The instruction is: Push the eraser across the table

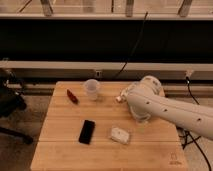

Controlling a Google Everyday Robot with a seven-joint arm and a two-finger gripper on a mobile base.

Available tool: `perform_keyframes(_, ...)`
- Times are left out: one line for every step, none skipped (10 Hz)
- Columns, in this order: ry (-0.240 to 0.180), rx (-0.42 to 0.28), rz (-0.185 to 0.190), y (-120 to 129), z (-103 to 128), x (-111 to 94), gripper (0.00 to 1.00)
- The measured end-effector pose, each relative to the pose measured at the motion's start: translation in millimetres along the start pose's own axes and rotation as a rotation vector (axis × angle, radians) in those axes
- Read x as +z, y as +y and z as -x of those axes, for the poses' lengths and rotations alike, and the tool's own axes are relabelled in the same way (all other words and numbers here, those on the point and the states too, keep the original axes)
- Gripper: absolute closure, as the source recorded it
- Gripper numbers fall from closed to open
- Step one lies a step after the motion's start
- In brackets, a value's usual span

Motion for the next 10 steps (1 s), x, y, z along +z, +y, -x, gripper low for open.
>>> perform_keyframes(-0.003,-0.015,0.002,2.8,4.6,5.4,0.2)
perform_keyframes(-0.008,-0.028,0.002,3.6,10.4,9.4,0.2)
perform_keyframes(-0.012,-0.034,0.004,4.4,15.9,14.3,0.2)
perform_keyframes(-0.019,-0.052,0.005,3.3,29.2,20.9,0.2)
perform_keyframes(-0.025,-0.067,0.004,4.6,35.4,25.1,0.2)
perform_keyframes(-0.026,-0.087,0.011,7.9,38.1,28.0,0.2)
perform_keyframes(-0.028,-0.09,0.011,8.1,39.4,28.1,0.2)
perform_keyframes(-0.031,-0.089,0.016,8.3,41.8,29.9,0.2)
perform_keyframes(-0.034,-0.088,0.022,9.7,45.8,34.5,0.2)
perform_keyframes(-0.036,-0.093,0.025,10.1,51.0,38.1,0.2)
